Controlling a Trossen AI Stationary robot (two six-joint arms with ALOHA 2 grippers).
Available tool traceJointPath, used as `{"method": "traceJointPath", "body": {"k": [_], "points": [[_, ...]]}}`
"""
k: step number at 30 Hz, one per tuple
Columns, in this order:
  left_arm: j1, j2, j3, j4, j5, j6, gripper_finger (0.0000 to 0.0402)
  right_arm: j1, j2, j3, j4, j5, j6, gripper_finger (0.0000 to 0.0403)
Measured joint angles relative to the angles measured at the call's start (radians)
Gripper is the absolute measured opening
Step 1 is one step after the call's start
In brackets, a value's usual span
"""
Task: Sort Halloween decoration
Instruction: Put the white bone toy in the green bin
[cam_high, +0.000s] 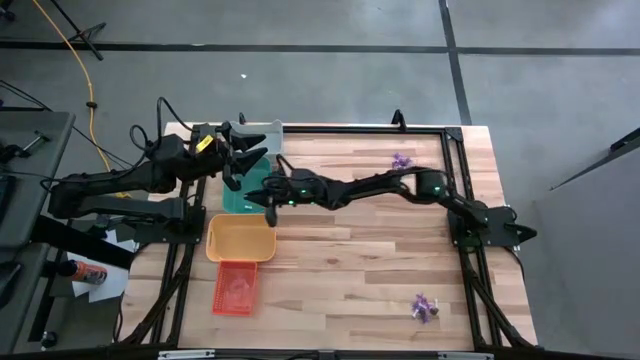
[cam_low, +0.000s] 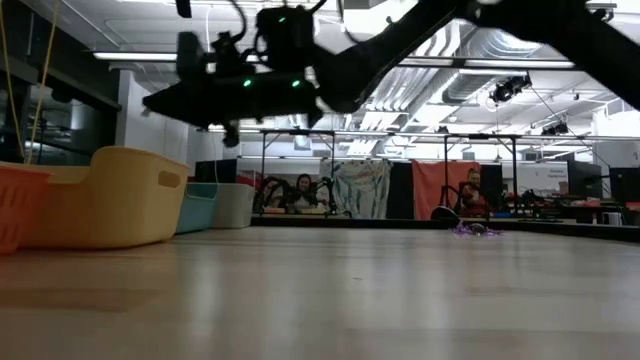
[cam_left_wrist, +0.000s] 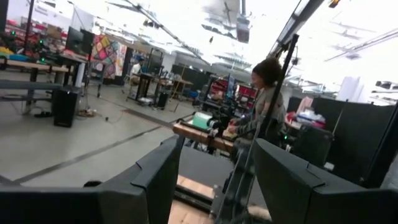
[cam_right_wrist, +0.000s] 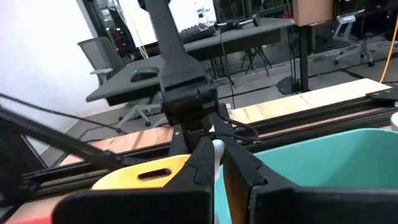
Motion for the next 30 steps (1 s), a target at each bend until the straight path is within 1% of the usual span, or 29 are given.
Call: {"method": "traceJointPath", "body": {"k": [5,7,10,13,17,20,22,25,27,30], "points": [[0.0,0.0,0.0,0.028,0.0,0.008,0.0193,-0.011,0.085,0.141,-0.1,0.005,0.007,0.0026],[0.0,0.0,0.0,0.027,0.0,0.008,0.0193,-0.021,0.093,0.176,-0.172,0.013,0.006,0.0038],[0.0,0.0,0.0,0.028,0.0,0.009,0.0193,-0.037,0.093,0.21,-0.289,0.055,-0.005,0.0061],[0.0,0.0,0.0,0.035,0.0,0.01,0.0193,-0.055,0.093,0.251,-0.377,0.056,-0.01,0.0095],[0.0,0.0,0.0,0.044,0.0,0.024,0.0193,-0.076,0.091,0.302,-0.482,0.053,-0.006,0.0154],[0.0,-0.003,0.0,0.048,0.007,0.044,0.0193,-0.089,0.091,0.36,-0.581,0.023,-0.014,0.0194],[0.0,-0.009,0.0,0.059,0.009,0.046,0.0193,-0.098,0.089,0.405,-0.655,-0.002,-0.018,0.021],[0.0,-0.012,0.0,0.071,0.012,0.046,0.0193,-0.112,0.088,0.487,-0.857,-0.091,-0.07,0.0219],[0.0,-0.02,-0.001,0.067,0.013,0.05,0.0193,-0.121,0.085,0.551,-1.045,-0.148,-0.134,0.0219],[0.0,-0.036,-0.001,0.052,0.033,0.081,0.0193,-0.129,0.072,0.615,-1.35,-0.19,-0.241,0.0219]]}}
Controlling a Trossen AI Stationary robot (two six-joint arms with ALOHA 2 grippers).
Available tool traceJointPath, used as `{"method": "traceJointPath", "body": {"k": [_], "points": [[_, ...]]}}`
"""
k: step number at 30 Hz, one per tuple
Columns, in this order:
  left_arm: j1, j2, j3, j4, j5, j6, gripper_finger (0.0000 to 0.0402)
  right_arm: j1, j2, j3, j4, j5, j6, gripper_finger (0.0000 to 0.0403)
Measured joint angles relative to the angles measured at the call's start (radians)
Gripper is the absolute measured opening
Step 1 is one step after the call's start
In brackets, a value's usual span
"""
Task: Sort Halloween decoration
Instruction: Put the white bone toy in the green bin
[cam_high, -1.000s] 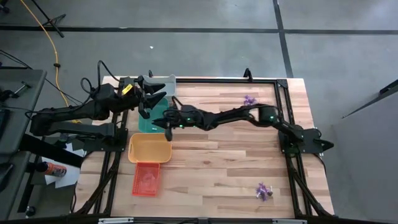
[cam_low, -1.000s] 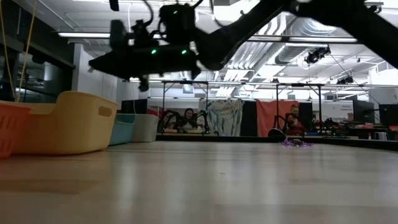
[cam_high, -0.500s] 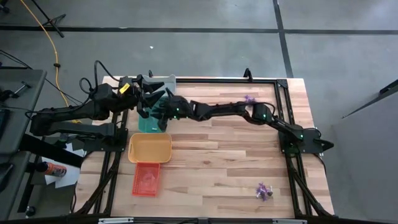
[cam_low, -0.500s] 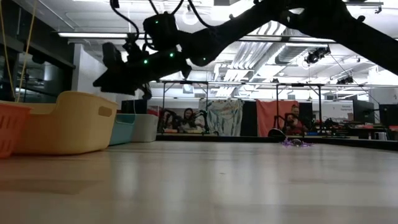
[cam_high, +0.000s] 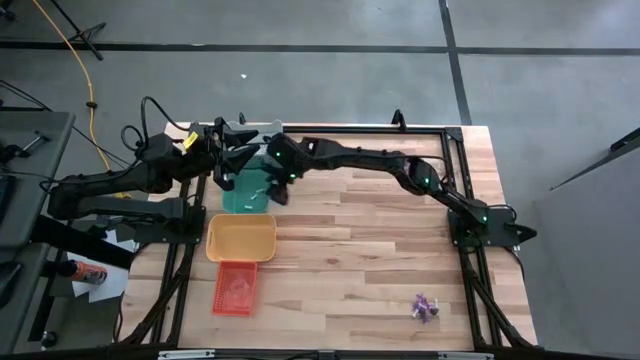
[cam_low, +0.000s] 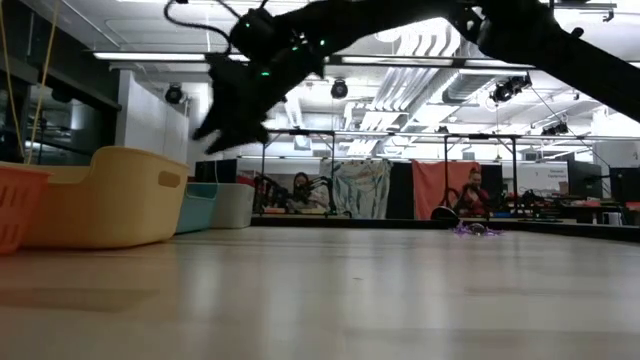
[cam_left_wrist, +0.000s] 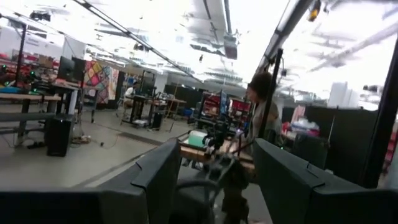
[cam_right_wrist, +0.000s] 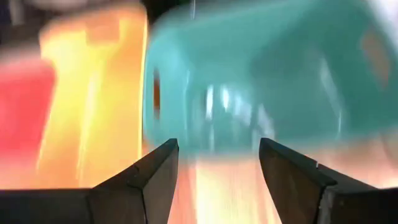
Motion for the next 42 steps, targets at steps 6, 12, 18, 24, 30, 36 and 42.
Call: {"method": "traceJointPath", "body": {"k": [6,12,18,24,30,36,42], "points": [[0.001,-0.02,0.0,-0.011,0.008,0.048,0.0193,-0.005,-0.187,-0.268,-0.201,-0.024,-0.084,0.022],[0.001,0.002,-0.007,-0.023,0.046,0.061,0.0193,-0.002,-0.58,-0.846,0.126,0.064,0.071,0.022],[0.007,0.12,-0.061,0.017,0.074,0.048,0.0193,-0.004,-1.01,-1.349,0.447,0.265,0.354,0.022],[0.034,0.298,-0.086,0.131,0.112,-0.044,0.0193,-0.003,-1.315,-1.596,0.69,0.31,0.423,0.022],[0.033,0.383,-0.086,0.141,0.097,-0.145,0.0193,-0.01,-1.468,-1.694,0.827,0.319,0.334,0.022],[0.034,0.385,-0.086,0.15,0.011,-0.168,0.0193,-0.065,-1.467,-1.696,0.792,0.35,0.392,0.022],[0.034,0.363,-0.086,0.151,-0.033,-0.129,0.0193,-0.196,-1.411,-1.692,0.539,0.465,0.633,0.022]]}}
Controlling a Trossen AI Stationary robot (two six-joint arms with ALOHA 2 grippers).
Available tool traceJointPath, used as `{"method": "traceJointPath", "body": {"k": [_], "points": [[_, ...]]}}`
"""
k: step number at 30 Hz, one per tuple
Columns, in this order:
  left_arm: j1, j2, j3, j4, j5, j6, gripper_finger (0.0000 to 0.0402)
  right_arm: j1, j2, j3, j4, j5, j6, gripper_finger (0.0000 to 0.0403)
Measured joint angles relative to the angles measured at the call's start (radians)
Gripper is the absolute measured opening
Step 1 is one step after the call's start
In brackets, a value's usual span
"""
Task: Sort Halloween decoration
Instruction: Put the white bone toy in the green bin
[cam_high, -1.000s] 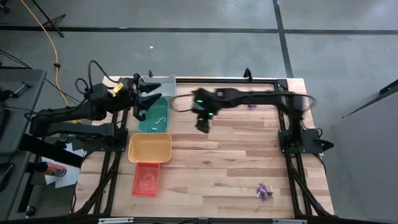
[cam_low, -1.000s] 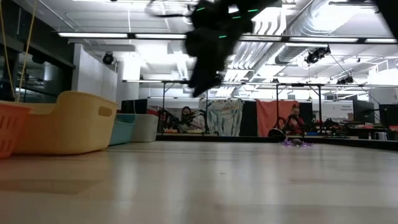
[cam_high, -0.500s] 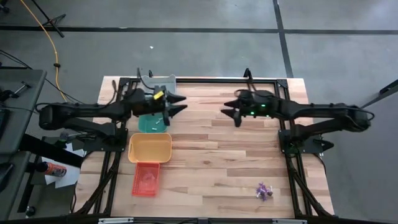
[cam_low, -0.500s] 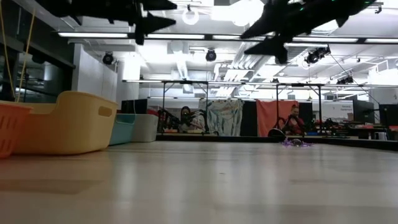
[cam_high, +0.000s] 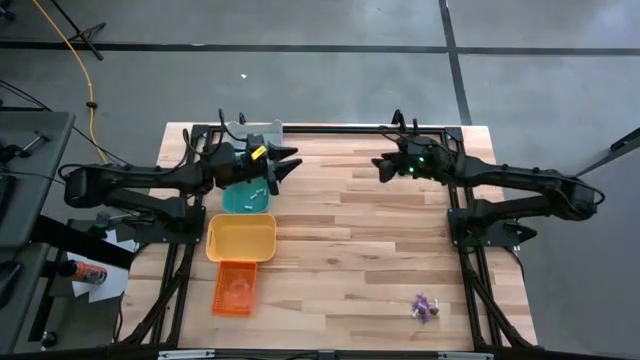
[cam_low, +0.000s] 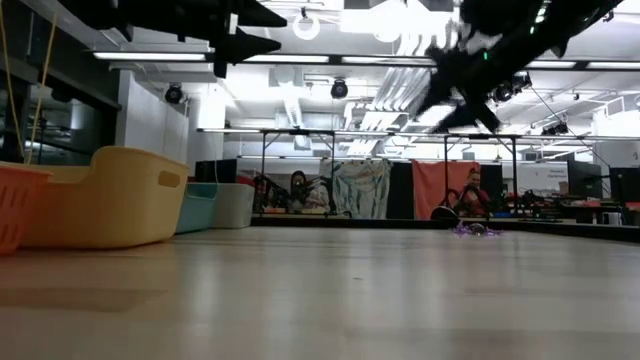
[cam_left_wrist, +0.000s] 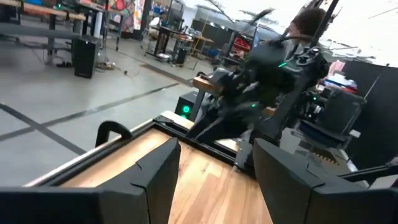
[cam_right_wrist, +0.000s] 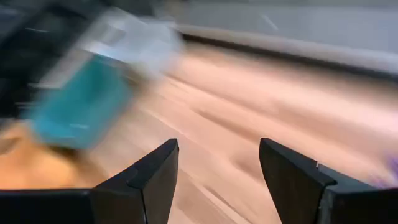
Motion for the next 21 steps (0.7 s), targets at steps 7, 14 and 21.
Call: {"method": "traceJointPath", "body": {"k": [7,14,21], "points": [[0.019,-0.021,0.0,0.002,0.002,0.005,0.0193,-0.197,0.18,0.041,-0.307,-0.006,0.065,0.022],[0.065,-0.041,0.001,0.0,0.058,0.029,0.0193,-0.339,0.381,0.058,-0.306,0.024,0.072,0.0208],[0.106,-0.094,0.001,-0.005,0.067,0.094,0.0193,-0.371,0.448,0.066,-0.294,-0.009,0.074,0.0114]]}}
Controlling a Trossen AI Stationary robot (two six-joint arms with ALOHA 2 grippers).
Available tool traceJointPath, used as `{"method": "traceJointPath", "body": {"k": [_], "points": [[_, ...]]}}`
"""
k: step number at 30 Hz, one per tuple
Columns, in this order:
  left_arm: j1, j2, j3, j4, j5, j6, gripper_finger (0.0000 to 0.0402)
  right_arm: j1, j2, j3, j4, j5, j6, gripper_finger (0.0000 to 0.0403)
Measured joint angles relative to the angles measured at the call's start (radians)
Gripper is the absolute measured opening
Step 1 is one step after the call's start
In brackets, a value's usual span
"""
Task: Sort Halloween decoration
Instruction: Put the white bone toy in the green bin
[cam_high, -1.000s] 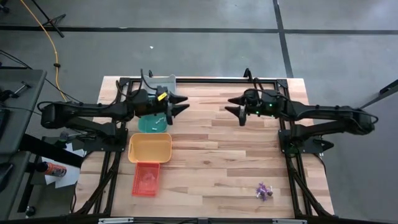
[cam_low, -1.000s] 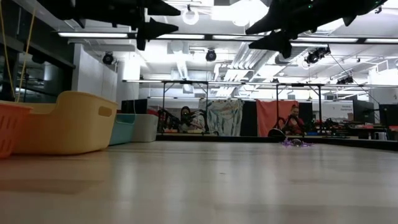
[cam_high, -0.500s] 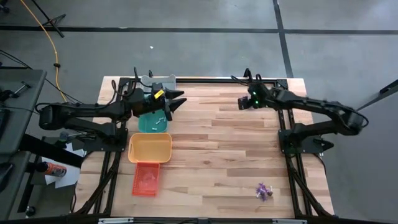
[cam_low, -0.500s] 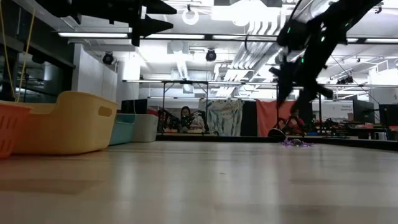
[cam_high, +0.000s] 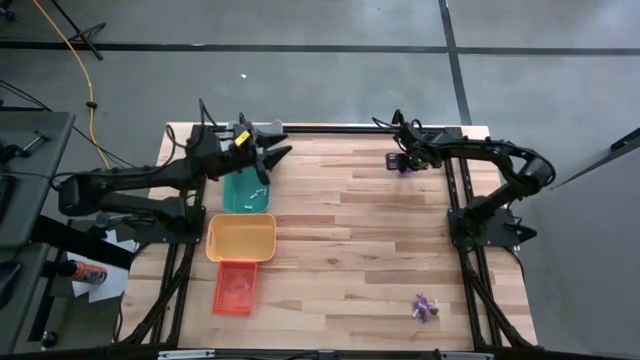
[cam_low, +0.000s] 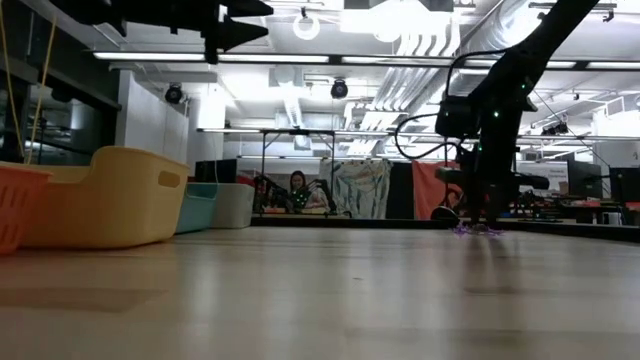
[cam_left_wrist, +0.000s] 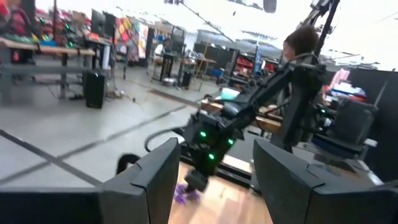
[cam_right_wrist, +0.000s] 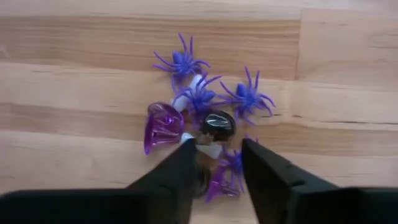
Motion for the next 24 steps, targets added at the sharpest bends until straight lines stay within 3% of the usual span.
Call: {"method": "traceJointPath", "body": {"k": [6,14,20,24], "points": [[0.033,-0.042,0.0,0.002,-0.001,0.008,0.0193,0.0,0.0,0.0,-0.001,0.002,-0.029,0.001],[0.045,-0.062,0.0,-0.001,-0.001,0.007,0.0193,0.008,0.0,-0.003,-0.028,-0.036,-0.043,0.0011],[0.044,-0.062,0.0,-0.002,-0.001,0.006,0.0193,0.016,0.0,-0.003,-0.003,-0.103,-0.159,0.0006],[0.044,-0.062,0.0,-0.001,-0.001,-0.016,0.0193,0.015,0.0,0.02,-0.035,-0.119,-0.249,0.0024]]}}
